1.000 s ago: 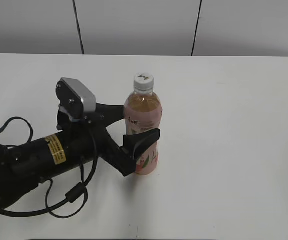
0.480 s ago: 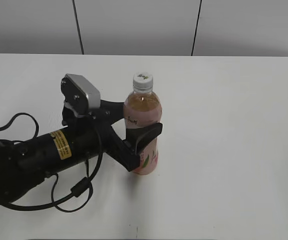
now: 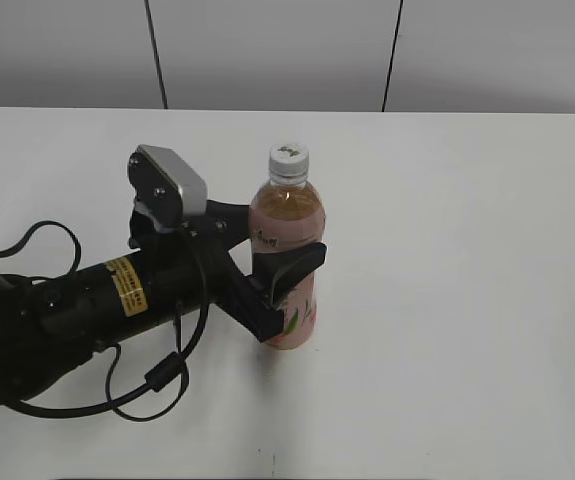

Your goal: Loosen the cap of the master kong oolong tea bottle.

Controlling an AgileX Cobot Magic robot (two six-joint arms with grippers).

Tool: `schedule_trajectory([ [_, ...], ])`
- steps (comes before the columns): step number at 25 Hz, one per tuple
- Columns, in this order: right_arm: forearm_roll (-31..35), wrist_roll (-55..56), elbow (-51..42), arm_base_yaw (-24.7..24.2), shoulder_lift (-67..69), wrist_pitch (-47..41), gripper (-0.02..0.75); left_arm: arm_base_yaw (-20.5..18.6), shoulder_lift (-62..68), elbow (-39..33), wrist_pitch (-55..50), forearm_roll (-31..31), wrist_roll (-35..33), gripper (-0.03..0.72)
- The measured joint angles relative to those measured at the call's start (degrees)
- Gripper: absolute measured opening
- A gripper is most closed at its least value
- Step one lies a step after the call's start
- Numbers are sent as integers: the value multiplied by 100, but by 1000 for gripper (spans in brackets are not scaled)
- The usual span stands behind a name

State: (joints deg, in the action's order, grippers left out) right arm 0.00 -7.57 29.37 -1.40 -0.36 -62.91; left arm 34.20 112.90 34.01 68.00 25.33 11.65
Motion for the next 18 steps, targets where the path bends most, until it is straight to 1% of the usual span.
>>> schedule_trajectory([
  [6, 0, 0, 0, 0, 0, 0, 355, 0, 0, 0, 34, 40, 0, 448],
  [11, 44, 0, 0, 0, 0, 0, 355, -6, -6, 0, 41, 267, -14, 448],
  [18, 44, 0, 0, 0, 0, 0, 355, -6, -328, -334, -92, 427, -22, 448],
])
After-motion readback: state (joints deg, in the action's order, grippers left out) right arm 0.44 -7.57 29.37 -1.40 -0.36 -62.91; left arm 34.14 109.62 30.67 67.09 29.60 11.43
